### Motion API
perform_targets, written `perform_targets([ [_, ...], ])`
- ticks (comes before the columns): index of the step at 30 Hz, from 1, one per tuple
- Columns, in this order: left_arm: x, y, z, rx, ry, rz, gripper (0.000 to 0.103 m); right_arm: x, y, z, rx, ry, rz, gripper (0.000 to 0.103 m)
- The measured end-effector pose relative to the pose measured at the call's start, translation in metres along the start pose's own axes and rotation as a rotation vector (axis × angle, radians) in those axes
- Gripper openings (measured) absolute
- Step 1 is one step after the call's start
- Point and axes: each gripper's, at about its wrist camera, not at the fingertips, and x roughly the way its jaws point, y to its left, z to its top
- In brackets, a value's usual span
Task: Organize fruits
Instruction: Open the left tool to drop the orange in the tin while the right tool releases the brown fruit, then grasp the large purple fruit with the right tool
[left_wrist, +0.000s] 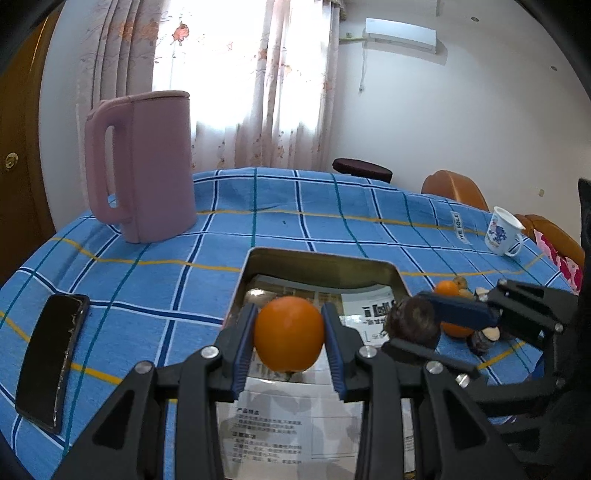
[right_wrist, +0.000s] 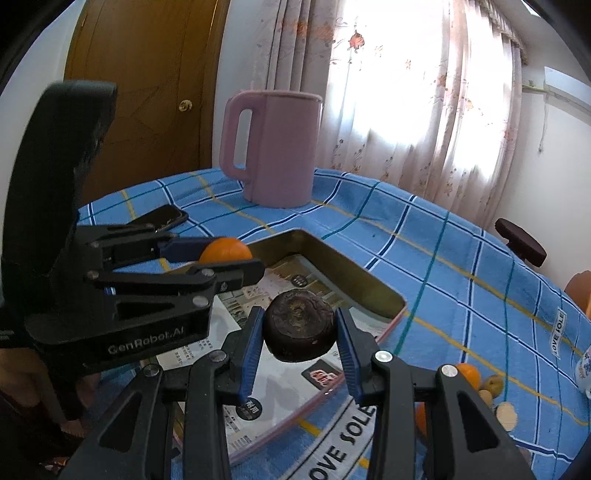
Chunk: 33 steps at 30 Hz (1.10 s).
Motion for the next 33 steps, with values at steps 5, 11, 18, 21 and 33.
perform_targets([
  [5, 0.005, 0.004, -0.001, 0.001, 0.015, 0.008, 0.037, 0.01, 0.005, -0.002, -0.01, 0.026, 0.012, 0.04],
  [11, 0.0, 0.004, 0.0, 0.004, -0.001, 0.034, 0.052, 0.023, 0.011, -0.007, -0.023, 0.085, 0.045, 0.043],
  [18, -0.023, -0.014, 0.008, 0.012, -0.075, -0.008, 0.072, -0.026, -0.019, -0.023, -0.006, 0.022, -0.076, 0.054],
  [21, -0.026, -0.034, 0.009, 0.031, -0.083, -0.054, 0.078, -0.059, -0.051, -0.041, 0.045, -0.005, -0.177, 0.068],
  [33, -0.003, -0.144, -0.005, 0.196, 0.018, -0.216, 0.078, -0.1, -0.134, -0.101, 0.216, 0.092, -0.306, 0.078],
])
